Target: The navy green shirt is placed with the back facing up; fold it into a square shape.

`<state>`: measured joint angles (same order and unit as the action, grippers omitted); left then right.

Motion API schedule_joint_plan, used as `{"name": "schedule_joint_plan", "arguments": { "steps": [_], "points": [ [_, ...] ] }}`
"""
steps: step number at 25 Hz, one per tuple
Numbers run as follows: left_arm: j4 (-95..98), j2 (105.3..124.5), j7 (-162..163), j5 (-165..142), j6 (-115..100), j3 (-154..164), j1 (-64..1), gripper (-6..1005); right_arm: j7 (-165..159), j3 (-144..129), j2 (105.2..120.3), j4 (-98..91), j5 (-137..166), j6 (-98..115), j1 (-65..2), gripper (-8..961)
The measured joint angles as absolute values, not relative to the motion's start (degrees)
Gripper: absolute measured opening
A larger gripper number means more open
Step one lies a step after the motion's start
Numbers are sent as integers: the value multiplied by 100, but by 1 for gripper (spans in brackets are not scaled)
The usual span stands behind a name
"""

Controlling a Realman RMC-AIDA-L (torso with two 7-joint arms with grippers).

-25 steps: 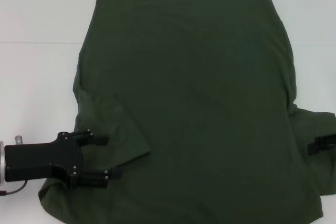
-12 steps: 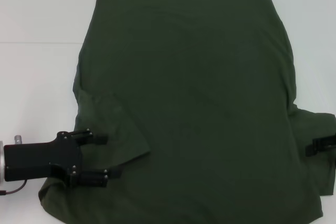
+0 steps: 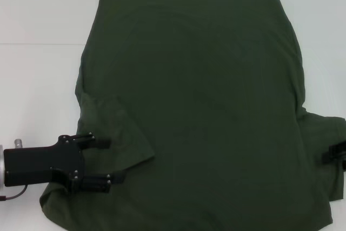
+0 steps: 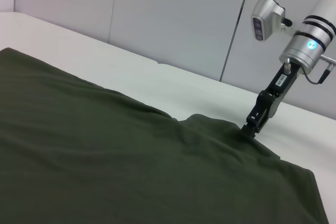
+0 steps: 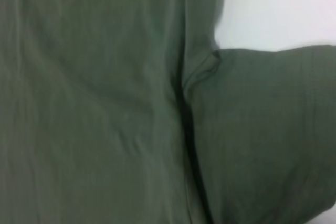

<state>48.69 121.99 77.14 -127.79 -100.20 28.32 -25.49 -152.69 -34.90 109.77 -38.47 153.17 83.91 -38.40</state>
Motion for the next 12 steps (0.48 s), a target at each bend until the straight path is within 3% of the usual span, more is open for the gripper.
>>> {"name": "schedule_joint_plan", "arguments": {
  "steps": [1, 3, 12],
  "points": [
    [4869, 12199, 7715, -12779, -10019, 2833, -2549, 933, -15275, -3490, 10977, -3847, 15338, 8389, -3842, 706],
    [4870, 12199, 7715, -12779, -10020, 2837, -2549, 933, -15292, -3493, 10977, -3849, 15367, 8386, -3846, 497],
    [4869, 12192, 7717, -12779, -10020, 2819, -2549, 933, -15311, -3586, 10977, -3850, 15372, 8362, -3855, 304]
  ]
}}
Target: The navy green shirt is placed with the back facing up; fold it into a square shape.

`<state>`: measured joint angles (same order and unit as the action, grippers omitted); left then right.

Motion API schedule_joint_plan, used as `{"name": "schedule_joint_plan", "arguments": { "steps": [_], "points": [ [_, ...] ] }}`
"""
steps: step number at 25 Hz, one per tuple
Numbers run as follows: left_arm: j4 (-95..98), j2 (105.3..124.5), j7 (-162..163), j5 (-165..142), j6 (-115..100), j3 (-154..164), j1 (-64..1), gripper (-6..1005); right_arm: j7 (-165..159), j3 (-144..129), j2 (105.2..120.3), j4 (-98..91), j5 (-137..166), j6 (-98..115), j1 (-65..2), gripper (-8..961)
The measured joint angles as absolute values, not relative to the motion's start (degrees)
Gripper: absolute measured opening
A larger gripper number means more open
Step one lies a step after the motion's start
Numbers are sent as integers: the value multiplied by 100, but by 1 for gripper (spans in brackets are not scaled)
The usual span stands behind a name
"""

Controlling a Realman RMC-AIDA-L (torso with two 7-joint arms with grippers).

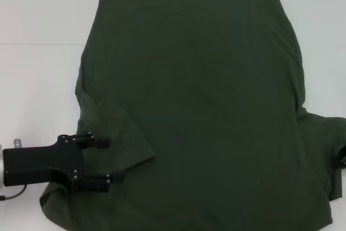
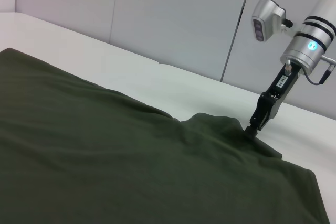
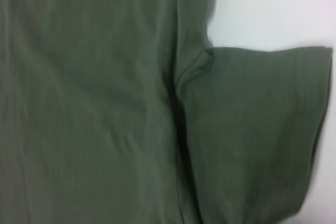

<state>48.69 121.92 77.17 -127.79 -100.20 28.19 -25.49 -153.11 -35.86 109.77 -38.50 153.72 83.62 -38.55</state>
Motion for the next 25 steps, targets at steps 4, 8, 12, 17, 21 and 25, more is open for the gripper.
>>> {"name": "schedule_joint_plan", "arguments": {
  "steps": [4, 8, 12, 17, 21, 25],
  "points": [
    [4869, 12193, 7717, -12779, -10020, 2827, -2549, 932, -15310, -3650, 10971, -3850, 15372, 8360, -3858, 187],
    [4857, 12196, 7717, -12779, -10020, 2820, -2549, 932, -15292, -3689, 10962, -3850, 15373, 8360, -3858, 73],
    [4850, 12198, 7717, -12779, -10020, 2815, -2549, 932, -15251, -3674, 10953, -3850, 15349, 8362, -3846, 55],
    [4835, 12199, 7717, -12779, -10019, 2812, -2549, 932, -15139, -3550, 10921, -3858, 15302, 8398, -3801, 51],
    [4826, 12207, 7728, -12774, -10020, 2812, -2549, 932, -15013, -3362, 10880, -3866, 15294, 8448, -3764, 41],
    [4824, 12208, 7769, -12765, -10022, 2812, -2549, 932, -14894, -3046, 10798, -3905, 15292, 8518, -3704, 27]
  ]
}}
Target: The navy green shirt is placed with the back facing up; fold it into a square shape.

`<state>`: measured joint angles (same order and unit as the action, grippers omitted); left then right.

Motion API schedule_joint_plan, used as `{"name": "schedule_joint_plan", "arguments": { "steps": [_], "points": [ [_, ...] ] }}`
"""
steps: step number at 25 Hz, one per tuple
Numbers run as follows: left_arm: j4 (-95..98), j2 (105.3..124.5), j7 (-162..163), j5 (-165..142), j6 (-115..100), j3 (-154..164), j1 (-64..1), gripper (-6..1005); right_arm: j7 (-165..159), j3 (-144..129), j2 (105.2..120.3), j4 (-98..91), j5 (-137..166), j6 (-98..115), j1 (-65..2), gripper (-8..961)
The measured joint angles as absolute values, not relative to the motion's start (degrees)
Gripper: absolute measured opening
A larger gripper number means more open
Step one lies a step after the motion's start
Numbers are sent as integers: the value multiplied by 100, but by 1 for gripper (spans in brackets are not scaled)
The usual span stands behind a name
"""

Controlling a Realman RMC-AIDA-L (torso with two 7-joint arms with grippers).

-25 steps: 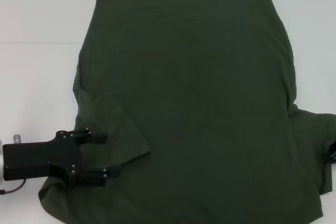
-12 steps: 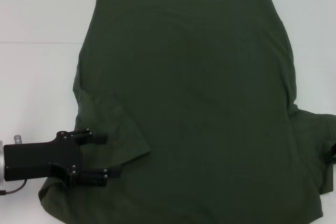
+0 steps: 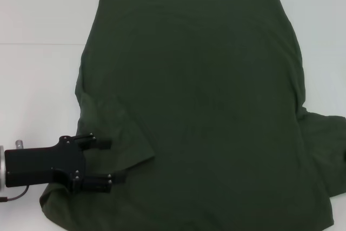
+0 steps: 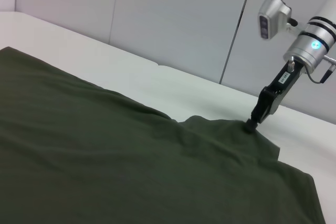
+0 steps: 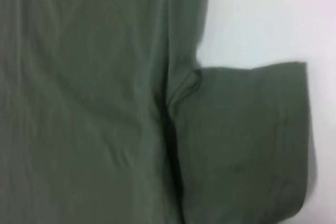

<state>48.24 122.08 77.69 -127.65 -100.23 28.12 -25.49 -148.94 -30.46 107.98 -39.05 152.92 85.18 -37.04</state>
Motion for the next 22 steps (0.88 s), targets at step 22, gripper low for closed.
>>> {"name": "schedule_joint_plan", "arguments": {
  "steps": [22],
  "points": [
    [4844, 12190, 7919, -12770, -10083, 2804, -2551, 932, -14565, -2907, 10673, -4569, 14763, 9035, -3927, 24]
  ]
}}
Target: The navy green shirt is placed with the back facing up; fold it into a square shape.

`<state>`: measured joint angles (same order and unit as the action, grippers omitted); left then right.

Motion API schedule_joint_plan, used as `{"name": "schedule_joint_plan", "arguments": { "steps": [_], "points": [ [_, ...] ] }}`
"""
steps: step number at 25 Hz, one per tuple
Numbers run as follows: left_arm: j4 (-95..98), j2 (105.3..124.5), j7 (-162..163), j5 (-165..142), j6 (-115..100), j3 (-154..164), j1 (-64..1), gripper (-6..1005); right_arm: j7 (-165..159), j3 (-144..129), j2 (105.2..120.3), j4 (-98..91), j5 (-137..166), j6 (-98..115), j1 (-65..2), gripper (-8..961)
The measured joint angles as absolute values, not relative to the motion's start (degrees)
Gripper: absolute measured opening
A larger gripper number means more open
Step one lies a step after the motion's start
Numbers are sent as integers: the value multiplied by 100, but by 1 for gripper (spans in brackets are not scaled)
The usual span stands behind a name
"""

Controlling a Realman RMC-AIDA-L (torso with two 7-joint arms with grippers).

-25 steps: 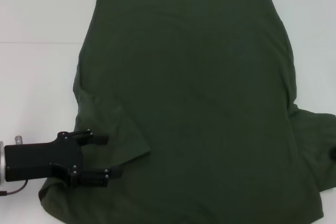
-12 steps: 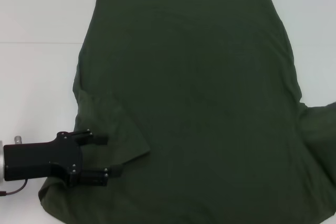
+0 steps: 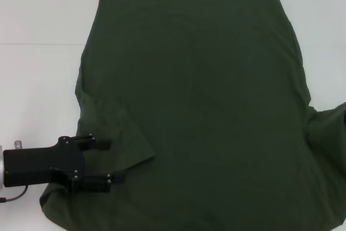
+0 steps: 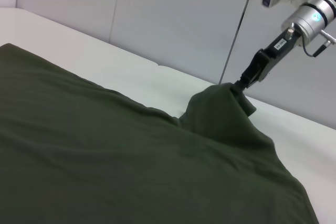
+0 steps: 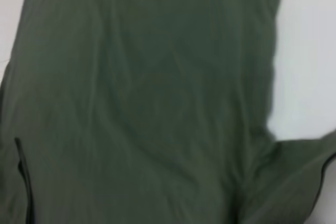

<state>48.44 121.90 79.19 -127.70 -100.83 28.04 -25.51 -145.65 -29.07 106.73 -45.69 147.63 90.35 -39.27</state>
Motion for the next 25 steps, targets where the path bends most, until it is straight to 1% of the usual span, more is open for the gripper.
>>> {"name": "schedule_joint_plan", "arguments": {
  "steps": [3, 7, 8, 9, 14, 20, 23, 25],
  "points": [
    [4842, 12190, 7919, -12771, -10084, 2808, -2550, 931, -14520, -3037, 10701, -4606, 14713, 9129, -4061, 25],
    [4849, 12190, 7919, -12771, -10083, 2807, -2549, 931, -14512, -3434, 10790, -4607, 14688, 9182, -4324, 26],
    [4849, 12190, 7919, -12771, -10084, 2805, -2549, 931, -14534, -3635, 10850, -4589, 14687, 9200, -4475, 26],
    [4848, 12190, 7919, -12771, -10084, 2806, -2549, 931, -14534, -3635, 10850, -4589, 14687, 9200, -4475, 26],
    [4844, 12190, 7919, -12771, -10082, 2814, -2537, 931, -14576, -4144, 11049, -4558, 14724, 9157, -4824, 27],
    [4851, 12193, 7919, -12769, -10078, 2795, -2504, 931, -14599, -4364, 11258, -4549, 14682, 9128, -4993, 29],
    [4849, 12199, 7919, -12768, -10066, 2792, -2500, 931, -14508, -4331, 11300, -4544, 14388, 9161, -4937, 112],
    [4843, 12202, 7919, -12767, -10063, 2792, -2498, 931, -14457, -4294, 11290, -4539, 14096, 9164, -4834, 167]
  ]
}}
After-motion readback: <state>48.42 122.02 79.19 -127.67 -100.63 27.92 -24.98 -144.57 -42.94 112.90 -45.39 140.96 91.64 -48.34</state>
